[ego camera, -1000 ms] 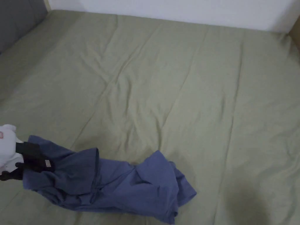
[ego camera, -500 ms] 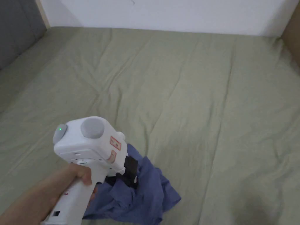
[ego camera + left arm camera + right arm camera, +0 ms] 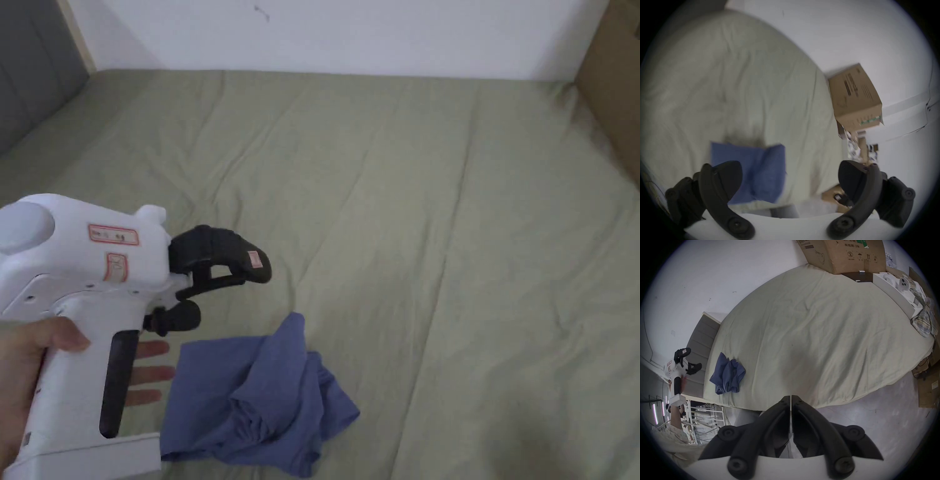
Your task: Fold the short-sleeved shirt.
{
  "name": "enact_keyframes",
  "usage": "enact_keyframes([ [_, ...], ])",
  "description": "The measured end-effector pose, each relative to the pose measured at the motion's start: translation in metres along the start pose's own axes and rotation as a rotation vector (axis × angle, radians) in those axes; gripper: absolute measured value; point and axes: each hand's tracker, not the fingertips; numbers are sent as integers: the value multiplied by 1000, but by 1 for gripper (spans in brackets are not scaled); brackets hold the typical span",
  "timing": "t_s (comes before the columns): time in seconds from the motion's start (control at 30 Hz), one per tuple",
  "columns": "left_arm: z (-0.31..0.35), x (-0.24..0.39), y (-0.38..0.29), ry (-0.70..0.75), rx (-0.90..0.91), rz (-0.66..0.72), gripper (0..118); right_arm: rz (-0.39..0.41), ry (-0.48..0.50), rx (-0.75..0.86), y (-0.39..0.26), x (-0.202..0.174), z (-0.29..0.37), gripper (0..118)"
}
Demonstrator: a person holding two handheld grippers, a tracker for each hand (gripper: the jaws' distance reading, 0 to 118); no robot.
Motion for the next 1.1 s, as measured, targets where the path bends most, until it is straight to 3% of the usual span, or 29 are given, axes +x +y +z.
enact_keyframes([
  [0.07,11,-5,-7,128,89,0,118,13,9,-4,-2,-3,-2,2],
  [0.1,12,-9,-10,193,93,-13,110,16,11,-5,-3,-4,-3,2],
  [0.13,11,-13,-15,258,118,-26,79,18,14,-7,-3,-4,-4,2],
  [0.17,0,-18,-25,299,133,-23,29,18,16,-8,-3,-5,-5,2],
  [0.2,-7,-23,-31,300,125,13,1,18,17,-8,-4,-5,-5,2],
  [0.3,-43,-45,-52,188,20,152,1,20,28,-4,-5,-6,-3,2],
  [0.37,-63,-47,-68,198,0,188,1,22,33,-4,-5,-2,0,2],
  [0.47,-85,-32,-82,218,-32,115,1,20,21,2,-5,4,5,2],
  [0.57,-103,-10,-94,150,-101,47,1,7,1,10,-5,13,9,2],
  [0.93,-174,9,-129,150,-232,85,1,-15,-23,16,-13,23,18,2],
  [1.1,-176,36,-149,17,-359,14,1,0,-21,32,-7,7,21,2],
])
